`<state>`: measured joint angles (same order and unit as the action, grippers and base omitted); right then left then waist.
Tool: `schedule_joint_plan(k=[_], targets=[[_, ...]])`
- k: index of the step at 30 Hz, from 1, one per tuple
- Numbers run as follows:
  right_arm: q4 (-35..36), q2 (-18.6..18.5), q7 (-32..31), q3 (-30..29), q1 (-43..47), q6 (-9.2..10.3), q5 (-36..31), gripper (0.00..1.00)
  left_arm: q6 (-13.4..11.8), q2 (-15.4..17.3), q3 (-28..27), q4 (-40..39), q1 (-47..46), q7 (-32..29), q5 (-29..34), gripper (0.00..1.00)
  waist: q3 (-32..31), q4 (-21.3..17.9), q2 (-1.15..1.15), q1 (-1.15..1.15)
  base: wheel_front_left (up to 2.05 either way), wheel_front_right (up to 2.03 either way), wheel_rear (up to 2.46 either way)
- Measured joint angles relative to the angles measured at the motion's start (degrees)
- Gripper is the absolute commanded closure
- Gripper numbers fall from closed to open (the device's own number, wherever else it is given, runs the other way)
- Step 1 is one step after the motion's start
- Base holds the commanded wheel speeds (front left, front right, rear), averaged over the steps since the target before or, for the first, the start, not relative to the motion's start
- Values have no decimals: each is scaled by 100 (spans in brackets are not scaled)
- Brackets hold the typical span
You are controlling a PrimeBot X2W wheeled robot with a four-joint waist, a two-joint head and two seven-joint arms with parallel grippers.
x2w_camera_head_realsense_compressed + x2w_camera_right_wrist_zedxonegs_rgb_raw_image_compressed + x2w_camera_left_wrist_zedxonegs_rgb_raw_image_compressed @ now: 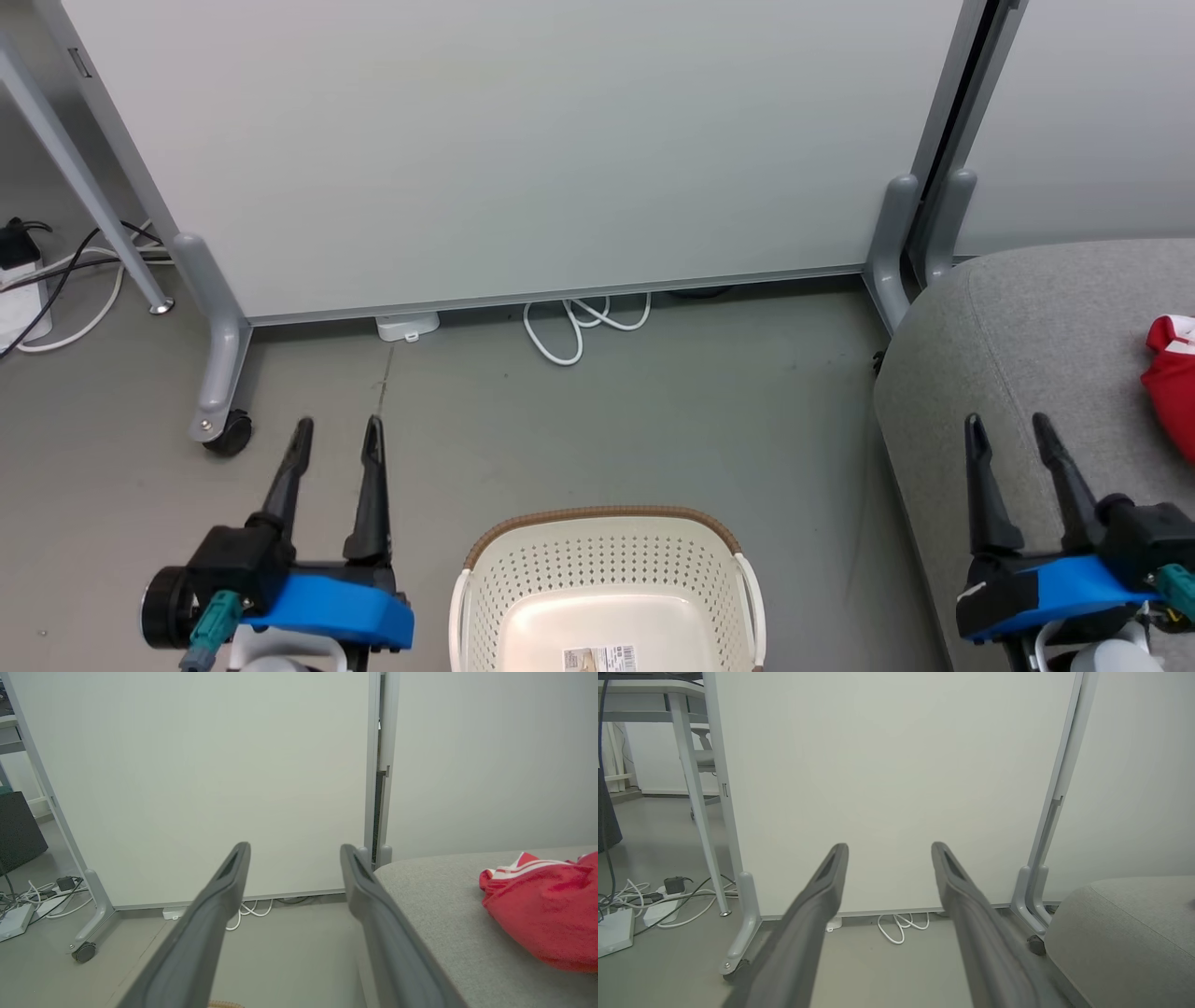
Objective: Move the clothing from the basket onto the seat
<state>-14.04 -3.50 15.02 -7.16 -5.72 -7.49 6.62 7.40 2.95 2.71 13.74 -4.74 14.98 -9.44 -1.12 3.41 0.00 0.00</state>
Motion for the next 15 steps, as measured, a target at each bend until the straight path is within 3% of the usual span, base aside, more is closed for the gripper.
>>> schedule_joint_plan(k=[7,15], targets=[[-371,57,-80,-5,153,0,46,100,0,-3,0,333,331,-48,-77,100,-1,-2,0,0,0,0,0],[-375,64,-321,-23,151,0,958,100,-1,1,-43,327,343,-259,-980,100,8,-25,0,0,0,0,0]])
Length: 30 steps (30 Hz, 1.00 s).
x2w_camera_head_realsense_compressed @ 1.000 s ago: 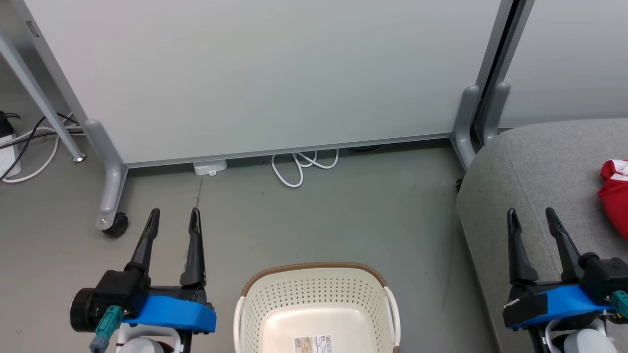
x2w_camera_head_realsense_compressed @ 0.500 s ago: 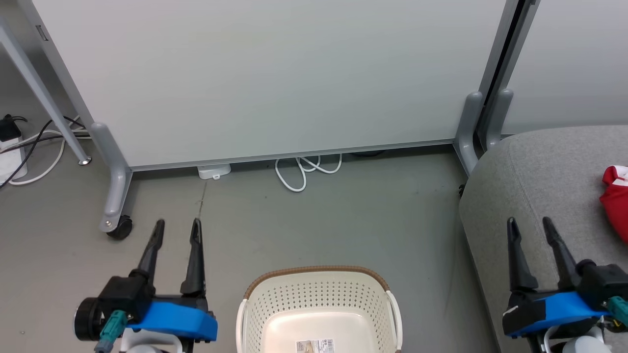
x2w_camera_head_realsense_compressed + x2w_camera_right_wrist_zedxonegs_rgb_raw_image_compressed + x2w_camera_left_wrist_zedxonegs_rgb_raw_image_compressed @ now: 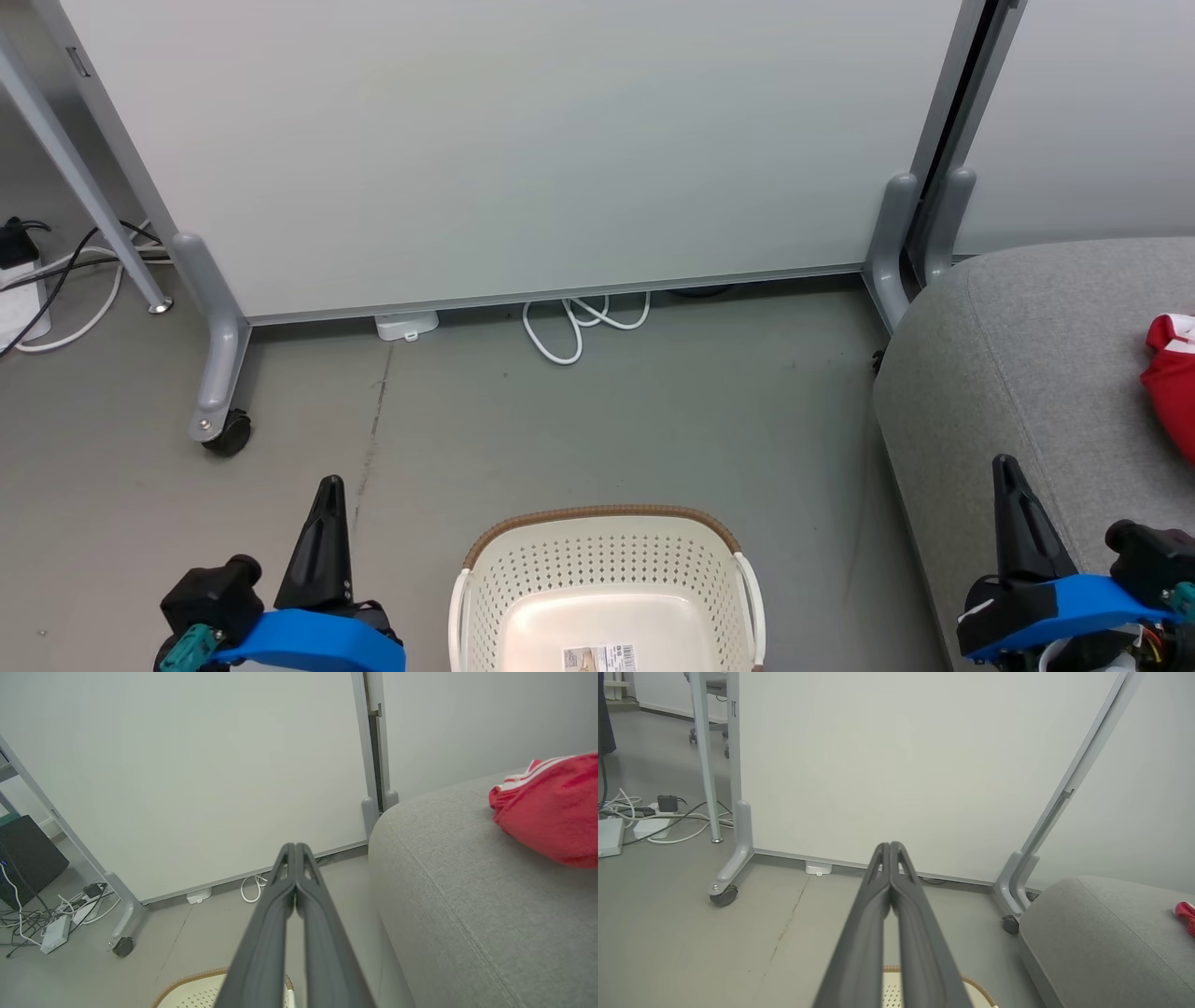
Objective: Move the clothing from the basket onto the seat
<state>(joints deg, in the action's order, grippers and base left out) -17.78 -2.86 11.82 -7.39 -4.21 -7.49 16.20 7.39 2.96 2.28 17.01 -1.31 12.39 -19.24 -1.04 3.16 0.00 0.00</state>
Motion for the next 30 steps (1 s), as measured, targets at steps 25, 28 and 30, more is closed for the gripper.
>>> schedule_joint_plan(k=[25,28,30], targets=[[129,1,-538,44,-14,1,2408,100,0,21,-224,-78,-116,-557,-2346,100,26,-68,0,0,0,0,0],[142,1,-624,44,-18,1,2650,100,0,22,-257,-89,-124,-617,-2591,100,29,-76,0,0,0,0,0],[151,1,-656,47,-19,1,2822,100,0,23,-281,-96,-128,-658,-2748,100,31,-82,0,0,0,0,0]])
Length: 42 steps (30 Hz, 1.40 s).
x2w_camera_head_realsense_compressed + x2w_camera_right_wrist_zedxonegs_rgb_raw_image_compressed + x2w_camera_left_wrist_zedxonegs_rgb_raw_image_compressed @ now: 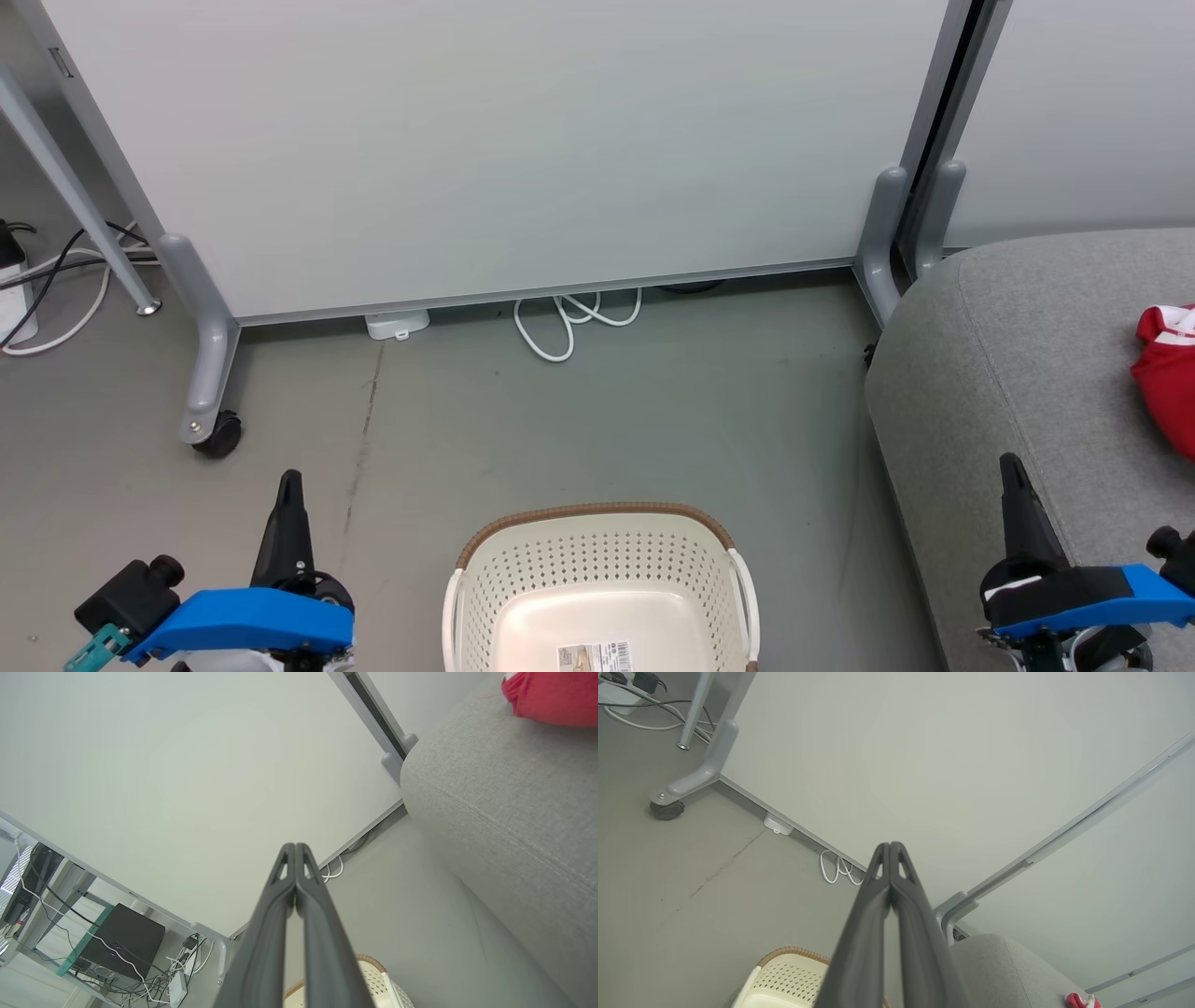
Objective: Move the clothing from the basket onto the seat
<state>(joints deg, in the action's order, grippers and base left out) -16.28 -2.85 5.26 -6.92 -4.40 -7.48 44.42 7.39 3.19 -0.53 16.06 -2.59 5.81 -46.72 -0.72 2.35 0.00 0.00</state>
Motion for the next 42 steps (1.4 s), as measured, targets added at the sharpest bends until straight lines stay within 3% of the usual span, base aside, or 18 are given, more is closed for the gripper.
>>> schedule_joint_plan(k=[42], targets=[[119,1,-676,18,-69,0,2732,100,0,5,-289,-111,-191,-680,-2646,100,44,-113,0,0,0,0,0]])
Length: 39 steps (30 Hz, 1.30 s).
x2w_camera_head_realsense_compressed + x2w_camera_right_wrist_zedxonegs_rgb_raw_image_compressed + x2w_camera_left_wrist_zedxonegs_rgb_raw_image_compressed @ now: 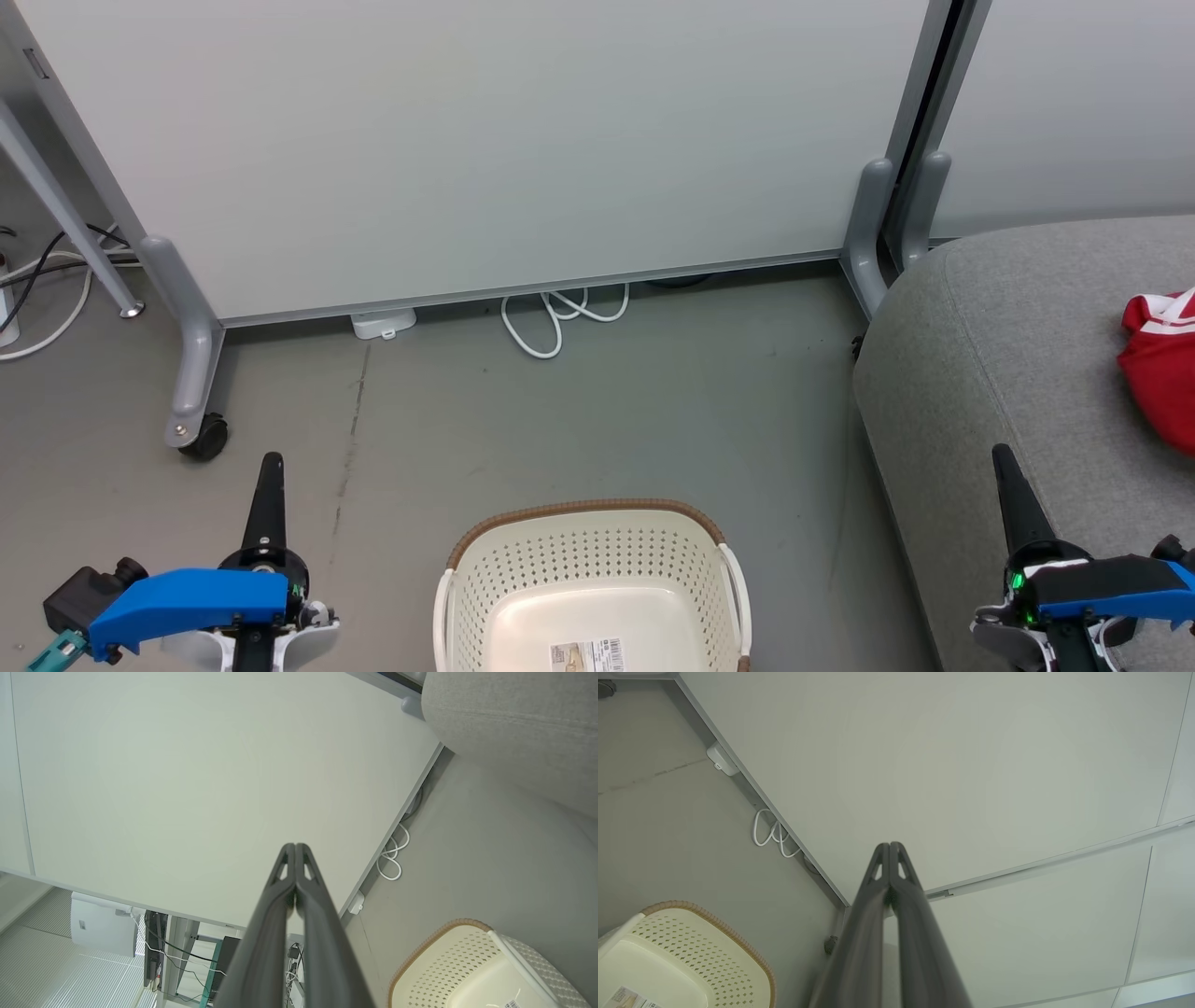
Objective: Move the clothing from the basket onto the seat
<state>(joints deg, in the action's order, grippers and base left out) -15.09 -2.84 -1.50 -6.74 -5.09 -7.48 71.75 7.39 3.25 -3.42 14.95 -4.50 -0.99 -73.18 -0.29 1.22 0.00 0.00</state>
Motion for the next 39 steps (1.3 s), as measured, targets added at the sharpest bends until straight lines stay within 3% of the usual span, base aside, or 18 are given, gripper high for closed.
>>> schedule_joint_plan(k=[39], targets=[[90,-1,-449,15,-65,1,1796,100,0,-2,-223,-68,-122,-455,-1717,100,40,-105,0,0,0,0,0]])
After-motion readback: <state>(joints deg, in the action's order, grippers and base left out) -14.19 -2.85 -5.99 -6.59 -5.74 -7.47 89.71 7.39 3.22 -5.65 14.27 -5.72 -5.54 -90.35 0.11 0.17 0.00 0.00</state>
